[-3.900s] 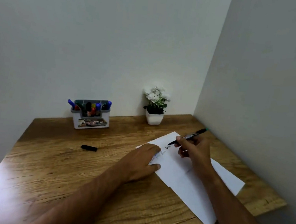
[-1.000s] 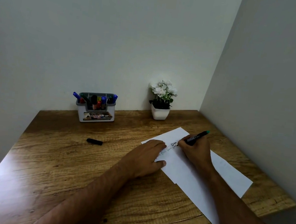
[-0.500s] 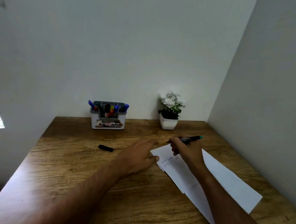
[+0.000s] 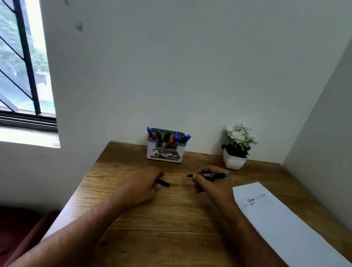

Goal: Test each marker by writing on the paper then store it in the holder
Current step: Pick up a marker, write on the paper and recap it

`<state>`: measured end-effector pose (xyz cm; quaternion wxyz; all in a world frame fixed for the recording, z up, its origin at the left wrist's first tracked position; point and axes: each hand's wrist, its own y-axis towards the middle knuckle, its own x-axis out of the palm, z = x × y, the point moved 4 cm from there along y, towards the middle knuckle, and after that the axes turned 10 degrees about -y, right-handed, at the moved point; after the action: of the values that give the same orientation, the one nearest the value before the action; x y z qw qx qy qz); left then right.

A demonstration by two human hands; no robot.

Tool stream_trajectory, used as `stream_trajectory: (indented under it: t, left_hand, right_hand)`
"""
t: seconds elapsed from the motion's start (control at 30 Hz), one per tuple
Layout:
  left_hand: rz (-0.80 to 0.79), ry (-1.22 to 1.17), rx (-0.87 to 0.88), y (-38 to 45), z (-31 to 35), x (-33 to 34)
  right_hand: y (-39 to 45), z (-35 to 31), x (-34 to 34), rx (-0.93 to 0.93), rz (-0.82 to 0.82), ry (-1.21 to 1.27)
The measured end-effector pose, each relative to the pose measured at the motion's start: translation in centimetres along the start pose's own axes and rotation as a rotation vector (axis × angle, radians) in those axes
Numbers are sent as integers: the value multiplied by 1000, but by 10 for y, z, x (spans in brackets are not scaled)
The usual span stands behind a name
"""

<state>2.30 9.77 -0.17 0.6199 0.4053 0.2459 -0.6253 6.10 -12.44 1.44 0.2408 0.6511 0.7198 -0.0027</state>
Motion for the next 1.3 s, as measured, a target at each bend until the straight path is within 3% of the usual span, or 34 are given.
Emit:
stream_trajectory:
  t: [0.6, 1.3]
  left_hand:
    - [35, -63, 29, 17, 6, 17]
    - [164, -348, 24, 17, 19, 13]
  right_hand:
    - [-4, 5, 13, 55, -78, -2]
    - [-8, -14, 1, -88, -53, 105]
